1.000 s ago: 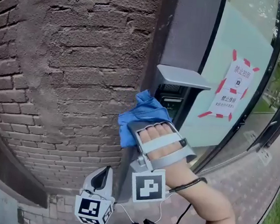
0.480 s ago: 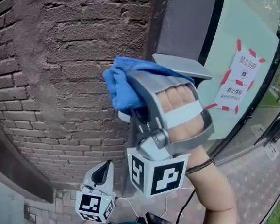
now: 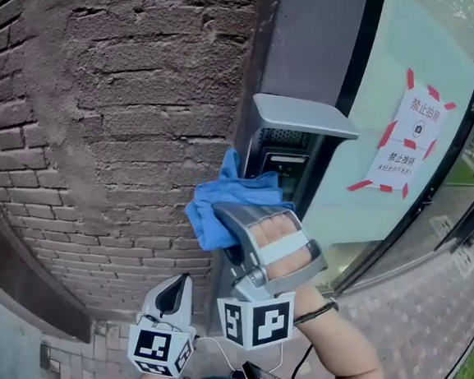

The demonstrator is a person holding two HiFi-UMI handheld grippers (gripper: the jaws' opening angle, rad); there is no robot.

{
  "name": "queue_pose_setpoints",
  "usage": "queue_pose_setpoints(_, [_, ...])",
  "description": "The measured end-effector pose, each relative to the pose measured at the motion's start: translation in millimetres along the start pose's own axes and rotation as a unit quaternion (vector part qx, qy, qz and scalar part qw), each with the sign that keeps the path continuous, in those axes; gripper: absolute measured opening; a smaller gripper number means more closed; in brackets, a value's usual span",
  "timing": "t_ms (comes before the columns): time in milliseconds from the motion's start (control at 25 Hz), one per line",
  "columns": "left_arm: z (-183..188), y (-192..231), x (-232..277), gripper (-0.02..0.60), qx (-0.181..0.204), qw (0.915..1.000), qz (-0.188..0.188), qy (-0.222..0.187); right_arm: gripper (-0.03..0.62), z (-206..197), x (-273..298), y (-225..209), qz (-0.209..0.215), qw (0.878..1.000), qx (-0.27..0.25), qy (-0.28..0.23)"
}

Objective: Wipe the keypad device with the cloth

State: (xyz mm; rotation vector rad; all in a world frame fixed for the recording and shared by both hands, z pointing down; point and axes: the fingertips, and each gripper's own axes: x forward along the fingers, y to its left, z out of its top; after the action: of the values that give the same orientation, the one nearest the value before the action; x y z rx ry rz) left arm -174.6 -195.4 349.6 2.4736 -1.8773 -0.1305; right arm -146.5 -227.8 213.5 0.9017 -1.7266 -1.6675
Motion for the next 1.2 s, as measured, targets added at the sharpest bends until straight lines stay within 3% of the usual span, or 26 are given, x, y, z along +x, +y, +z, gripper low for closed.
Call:
queue_pose_setpoints(200, [-10, -12, 11, -0.009, -0.001, 0.9998, -0.014, 0.012, 0.066, -7, -14, 55, 0.076, 0.992, 0.102, -0.018])
queue_pose_setpoints(400, [-16, -22, 17, -0.009, 0.002, 0.9993, -0.031, 0.018, 0.067, -9, -41, 33, 0.097, 0.957, 0.264, -0.066])
queue_pose_setpoints(520, [-15, -25, 20, -0.009, 0.012, 0.9991, -0.038, 0.018, 0.067, -17, -56, -30, 0.040, 0.937, 0.332, -0.105])
queue_pose_setpoints(640, [-9, -35, 21, -0.011, 0.038, 0.9971, -0.064, 0.017, 0.067, -38, -70, -102, -0.069, 0.909, 0.395, -0.118])
queue_pose_setpoints(720, [-10, -44, 20, -0.011, 0.046, 0.9947, -0.088, 0.026, 0.067, -45, -69, -138, -0.130, 0.898, 0.402, -0.123])
queue_pose_setpoints(800, [-12, -51, 18, -0.011, 0.049, 0.9929, -0.103, 0.035, 0.067, -45, -58, -153, -0.152, 0.900, 0.390, -0.120])
queue_pose_setpoints(920, [-7, -58, 14, -0.011, 0.057, 0.9909, -0.116, 0.036, 0.067, -45, -36, -145, -0.152, 0.903, 0.388, -0.104])
queue_pose_setpoints(1080, [-9, -54, 12, -0.011, 0.052, 0.9920, -0.109, 0.036, 0.067, -49, -24, -113, -0.131, 0.899, 0.408, -0.088])
queue_pose_setpoints(1200, [-15, -46, 14, -0.011, 0.052, 0.9935, -0.093, 0.040, 0.067, -53, -23, -74, -0.095, 0.906, 0.407, -0.063])
